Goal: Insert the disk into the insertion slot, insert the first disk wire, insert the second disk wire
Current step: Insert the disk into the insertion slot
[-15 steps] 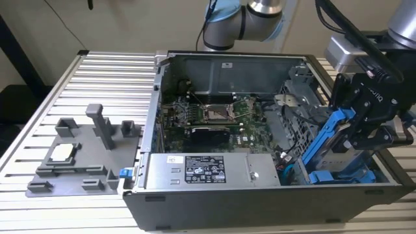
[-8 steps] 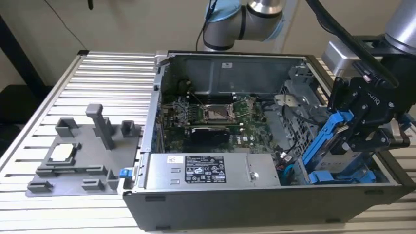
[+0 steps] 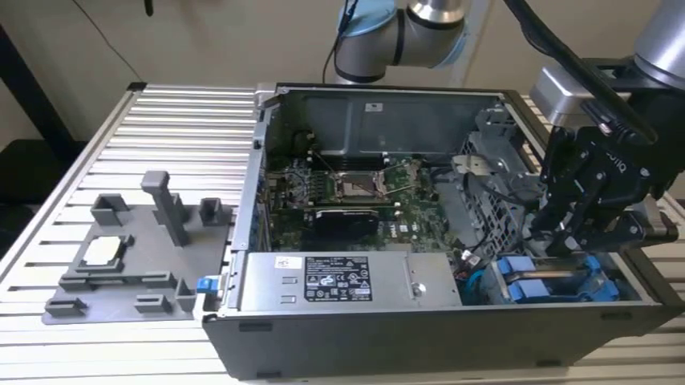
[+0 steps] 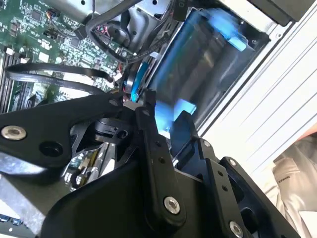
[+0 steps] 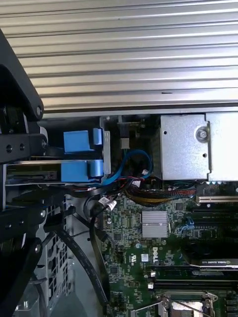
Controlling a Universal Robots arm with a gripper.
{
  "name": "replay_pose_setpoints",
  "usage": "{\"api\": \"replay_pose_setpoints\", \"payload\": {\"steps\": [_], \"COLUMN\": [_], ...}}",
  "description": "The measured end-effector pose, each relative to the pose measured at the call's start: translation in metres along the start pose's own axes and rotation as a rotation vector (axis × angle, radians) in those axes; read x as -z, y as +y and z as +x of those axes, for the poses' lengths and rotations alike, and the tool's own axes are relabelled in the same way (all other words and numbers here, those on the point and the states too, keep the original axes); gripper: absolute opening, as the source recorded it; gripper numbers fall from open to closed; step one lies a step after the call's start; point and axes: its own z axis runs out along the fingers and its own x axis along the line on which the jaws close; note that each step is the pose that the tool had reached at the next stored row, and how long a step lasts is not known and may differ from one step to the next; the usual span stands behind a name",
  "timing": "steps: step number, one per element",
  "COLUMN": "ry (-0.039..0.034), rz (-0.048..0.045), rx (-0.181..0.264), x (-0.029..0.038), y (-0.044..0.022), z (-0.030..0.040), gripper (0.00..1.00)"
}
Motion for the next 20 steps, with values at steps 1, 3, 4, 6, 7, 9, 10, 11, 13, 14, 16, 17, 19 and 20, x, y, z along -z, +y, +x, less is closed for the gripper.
{"api": "replay_pose_setpoints", "payload": {"steps": [1,3,4,6,7,9,10,11,13,14,16,17,19,20], "ry": [0.0,-0.0001,-0.0001,0.0,0.0001,0.0001,-0.0001,-0.0001,0.0,0.0001,0.0002,0.0001,0.0002,0.0003], "rz": [0.0,0.0,0.0,0.0001,0.0,0.0,0.0,0.0,0.0,-0.0004,-0.0017,-0.0024,-0.0041,-0.0051], "rx": [0.0,0.0,0.0,0.0,0.0,0.0,0.0,0.0,0.0,0.0,0.0,0.001,0.001,0.002], "x": [0.0,0.0,0.0,0.0004,0.0014,0.0047,0.0057,0.0059,0.0061,0.0061,0.0062,0.0062,0.0062,0.0063], "y": [0.0,0.0001,0.0001,0.0001,0.0001,0.0001,0.0001,-0.0004,-0.0032,-0.0056,-0.0112,-0.0142,-0.0202,-0.0238], "z": [0.0,0.0,0.0,0.0001,0.0,0.0001,0.0001,0.0,-0.0001,-0.0002,-0.0004,-0.0005,-0.0007,-0.0008], "gripper": [0.4,0.4,0.4,0.4,0.4,0.4,0.4,0.4,0.4,0.4,0.4,0.4,0.4,0.4]}}
